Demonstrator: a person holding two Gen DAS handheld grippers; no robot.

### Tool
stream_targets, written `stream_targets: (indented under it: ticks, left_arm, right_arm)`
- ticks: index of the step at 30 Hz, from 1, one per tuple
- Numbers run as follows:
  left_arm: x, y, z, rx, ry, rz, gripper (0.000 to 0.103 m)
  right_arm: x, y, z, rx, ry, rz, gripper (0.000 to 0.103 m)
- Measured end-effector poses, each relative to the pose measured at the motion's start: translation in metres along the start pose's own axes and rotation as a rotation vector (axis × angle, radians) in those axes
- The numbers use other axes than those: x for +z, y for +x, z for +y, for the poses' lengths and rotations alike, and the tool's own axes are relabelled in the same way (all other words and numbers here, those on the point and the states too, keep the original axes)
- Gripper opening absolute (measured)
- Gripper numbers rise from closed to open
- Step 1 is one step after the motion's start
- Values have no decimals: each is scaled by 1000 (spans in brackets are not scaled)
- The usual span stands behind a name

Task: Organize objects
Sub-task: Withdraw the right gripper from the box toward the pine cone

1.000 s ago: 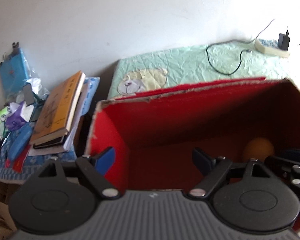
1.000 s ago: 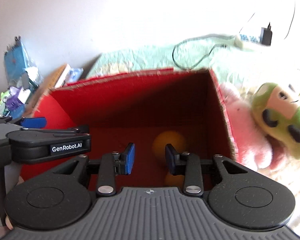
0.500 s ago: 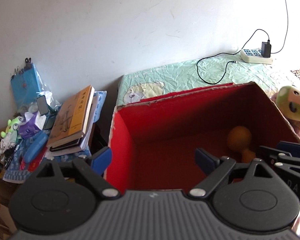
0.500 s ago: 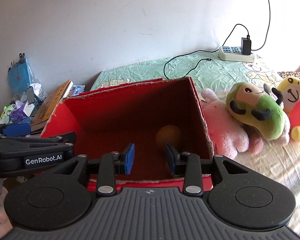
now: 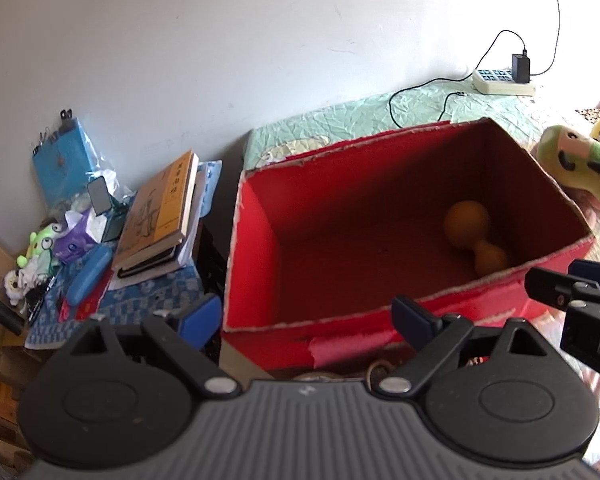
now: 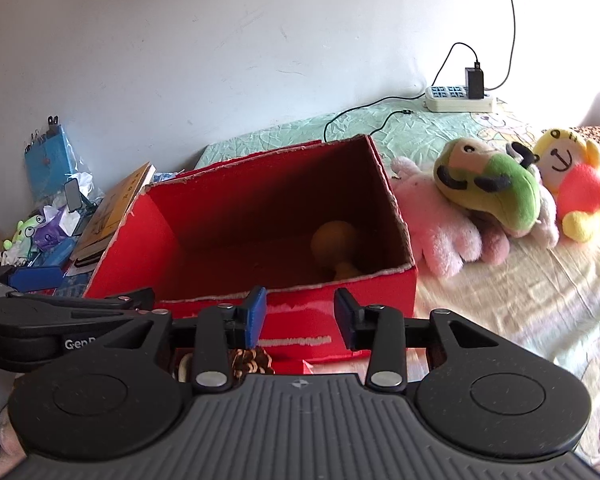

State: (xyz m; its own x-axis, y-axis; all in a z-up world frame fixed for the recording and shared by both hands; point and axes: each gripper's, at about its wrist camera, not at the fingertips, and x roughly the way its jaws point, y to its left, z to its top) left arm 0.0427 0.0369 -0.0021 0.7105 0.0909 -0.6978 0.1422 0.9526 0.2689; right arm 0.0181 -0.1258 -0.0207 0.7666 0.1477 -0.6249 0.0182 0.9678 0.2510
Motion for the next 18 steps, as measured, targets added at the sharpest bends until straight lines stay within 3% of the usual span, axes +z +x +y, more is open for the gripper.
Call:
stream_targets:
  ticks: [14,18]
  left_arm:
    - [-20,-11,-2,-22,20,26,93]
    - [-26,-12,4,-69,-2,38,93]
  right_arm:
    - [-29,-6,-4,9,43,75,40]
    - [-34,-3,-3,22,52,111,40]
